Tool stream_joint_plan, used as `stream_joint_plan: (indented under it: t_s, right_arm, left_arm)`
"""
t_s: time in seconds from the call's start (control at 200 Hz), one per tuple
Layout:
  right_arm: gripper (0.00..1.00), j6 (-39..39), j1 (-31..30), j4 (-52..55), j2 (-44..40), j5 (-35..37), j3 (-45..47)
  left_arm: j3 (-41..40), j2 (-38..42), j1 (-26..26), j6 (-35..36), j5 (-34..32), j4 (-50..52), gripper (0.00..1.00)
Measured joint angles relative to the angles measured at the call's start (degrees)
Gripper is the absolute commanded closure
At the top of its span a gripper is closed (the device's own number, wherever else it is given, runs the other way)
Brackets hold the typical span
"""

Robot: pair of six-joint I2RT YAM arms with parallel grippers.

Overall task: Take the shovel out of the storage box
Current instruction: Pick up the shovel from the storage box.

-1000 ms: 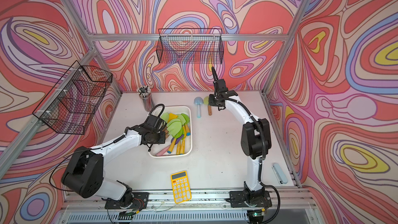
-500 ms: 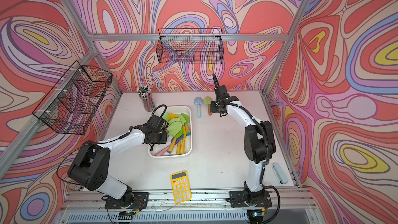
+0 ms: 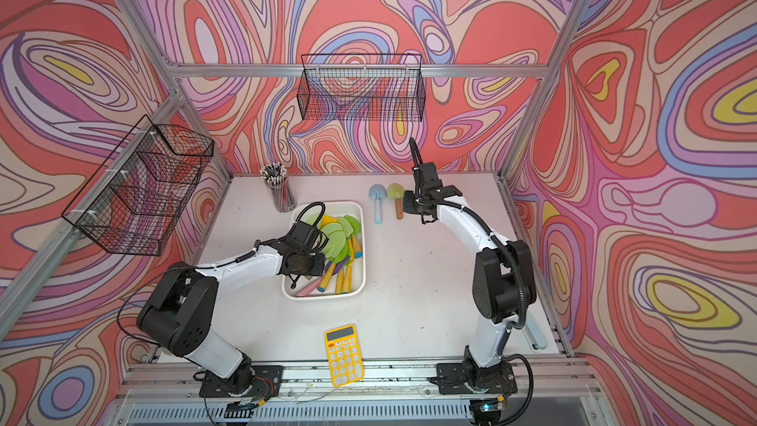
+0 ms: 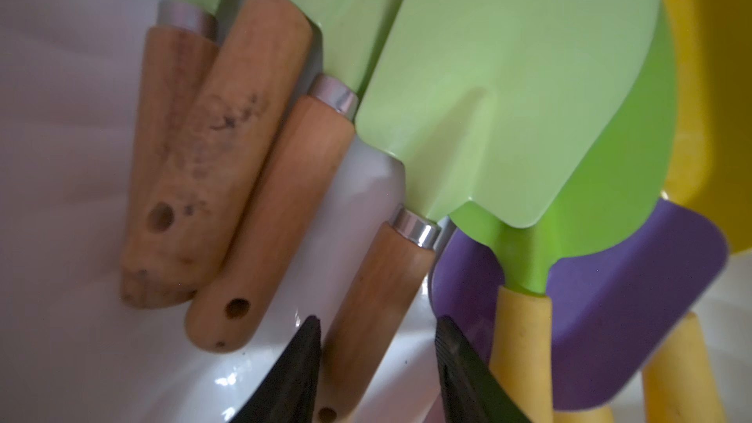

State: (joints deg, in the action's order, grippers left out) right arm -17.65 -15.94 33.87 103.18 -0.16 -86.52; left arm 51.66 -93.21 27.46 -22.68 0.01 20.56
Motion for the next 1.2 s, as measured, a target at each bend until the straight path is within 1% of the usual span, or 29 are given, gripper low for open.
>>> stream_joint_plan:
  t_s: [0.2, 0.255, 0.31, 0.346, 0.516, 0.566, 0.611, 0.731, 0.876, 1.067, 1.202]
  right_arm:
    - [0.7, 0.0, -0.3, 0.0, 0.0, 0.0, 0.1]
    - [0.71, 0.0, -0.5, -0.1, 0.0, 0.0, 0.3]
    - [0.71, -0.1, -0.7, -0.1, 0.0, 0.0, 0.4]
    - [0.71, -0.1, -0.9, -0.1, 0.0, -0.1, 0.6]
    - [0.71, -0.3, -1.4, -0.5, 0.0, -0.1, 1.0]
    - [0.71, -0.4, -1.6, -0.6, 0.0, -0.1, 1.0]
    - [0.71, -0.5, -1.8, -0.8, 0.0, -0.1, 1.0]
    - [0.72, -0.5, -1.9, -1.0, 0.0, -0.1, 1.0]
    - [0.73, -0.7, -2.1, -1.3, 0.0, -0.1, 1.0]
    - [0.73, -1.1, -2.8, -2.2, -0.1, -0.6, 2.0]
    - [0.73, -1.7, -3.5, -3.4, -1.6, -2.0, 3.9]
  left_arm:
    - [0.0, -0.6, 0.1, 0.0, 0.4, 0.3, 0.53]
    - [0.0, -0.7, 0.3, 0.0, 0.4, 0.6, 0.57]
    - [0.2, -1.0, 0.4, 0.0, 0.3, 1.2, 0.64]
    - [0.5, -1.6, 0.4, 0.1, 0.2, 1.5, 0.66]
    - [3.2, -4.2, 0.7, 0.6, -0.1, 3.0, 0.66]
    - [3.4, -4.4, 0.7, 0.6, -0.1, 3.2, 0.7]
    - [3.5, -4.4, 0.7, 0.8, 0.1, 3.3, 0.78]
    - [3.9, -4.7, 1.1, 1.3, 0.5, 3.3, 0.9]
    - [4.2, -4.5, 1.0, 1.0, 0.4, 3.8, 1.0]
    - [4.2, -3.0, 1.0, 1.0, -1.2, 5.7, 1.0]
    - [5.0, 0.3, 1.0, 1.0, -2.6, 8.0, 1.0]
